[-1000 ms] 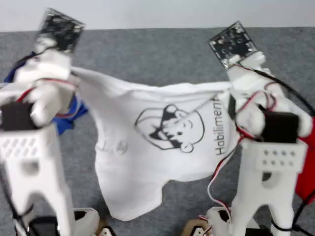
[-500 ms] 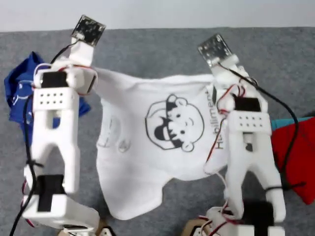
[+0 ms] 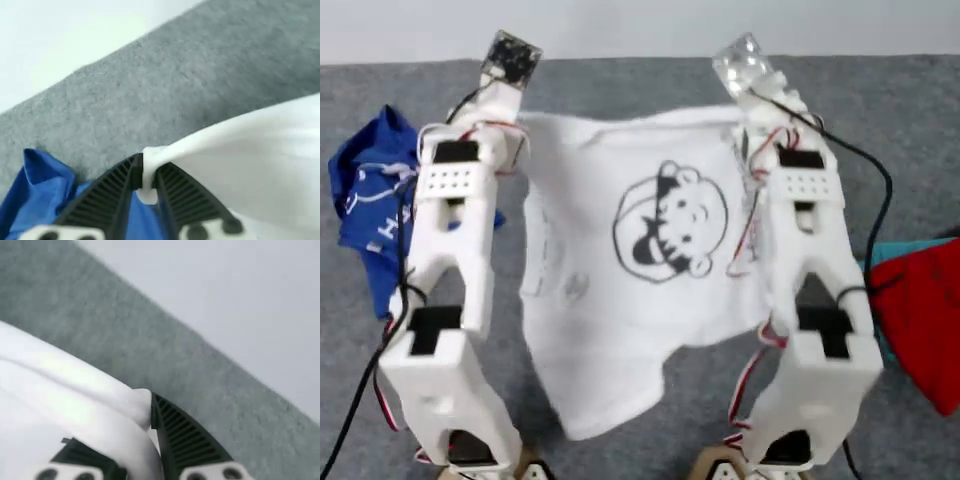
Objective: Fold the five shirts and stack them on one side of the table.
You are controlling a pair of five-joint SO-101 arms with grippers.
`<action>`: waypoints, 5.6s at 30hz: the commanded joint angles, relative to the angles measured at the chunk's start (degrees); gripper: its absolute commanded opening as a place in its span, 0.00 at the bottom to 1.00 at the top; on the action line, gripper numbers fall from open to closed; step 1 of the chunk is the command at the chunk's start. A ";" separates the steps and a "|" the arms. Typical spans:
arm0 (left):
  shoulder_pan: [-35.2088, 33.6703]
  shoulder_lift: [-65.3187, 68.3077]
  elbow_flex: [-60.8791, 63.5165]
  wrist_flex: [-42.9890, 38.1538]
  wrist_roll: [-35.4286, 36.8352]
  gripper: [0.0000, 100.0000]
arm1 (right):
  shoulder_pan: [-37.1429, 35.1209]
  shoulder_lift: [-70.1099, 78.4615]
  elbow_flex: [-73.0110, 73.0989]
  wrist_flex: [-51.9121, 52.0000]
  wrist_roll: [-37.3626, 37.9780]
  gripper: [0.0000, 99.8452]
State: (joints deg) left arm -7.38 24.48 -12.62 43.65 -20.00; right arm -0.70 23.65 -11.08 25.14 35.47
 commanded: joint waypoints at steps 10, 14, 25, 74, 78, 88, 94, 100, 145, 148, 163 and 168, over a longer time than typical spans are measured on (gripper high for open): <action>0.35 17.76 -34.86 25.14 -10.11 0.01 | -0.75 23.96 -30.07 9.71 6.15 0.01; 2.37 21.01 -43.03 40.26 -14.95 0.01 | -0.75 24.57 -30.68 16.84 8.88 0.01; 7.47 15.56 -47.16 57.05 -19.52 0.00 | 1.98 15.96 -30.68 36.97 15.91 0.01; 28.40 -60.04 35.12 56.97 -23.47 0.01 | 12.88 4.00 -30.51 76.88 34.64 0.03; 26.99 -61.10 35.21 56.88 -23.38 0.09 | 13.14 3.56 -30.59 77.49 30.86 0.20; 20.84 -63.30 34.86 56.79 -23.38 0.13 | 13.49 -3.21 -30.51 77.41 22.59 0.33; 13.98 -62.59 37.41 51.43 -20.48 0.12 | 14.81 -9.27 -30.51 77.41 19.52 0.33; 11.08 -60.22 45.49 42.90 -14.07 0.11 | 19.21 -15.87 -30.42 77.41 10.81 0.33; 7.47 1.85 28.00 40.44 -15.38 0.00 | 27.47 -38.90 -8.79 77.32 -0.53 0.33; 3.87 2.02 28.00 40.62 -17.49 0.00 | 27.38 -38.81 -8.79 77.32 -0.53 0.33; -2.99 2.29 11.03 54.86 -22.51 0.00 | 27.12 -38.55 -8.79 77.32 -0.53 0.33; -2.20 2.29 10.42 56.00 -22.51 0.00 | 27.12 -38.73 -8.79 77.32 -0.53 0.33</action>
State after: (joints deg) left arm -9.76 27.12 -0.31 98.07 -42.07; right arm 25.93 -13.10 -19.34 100.40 35.21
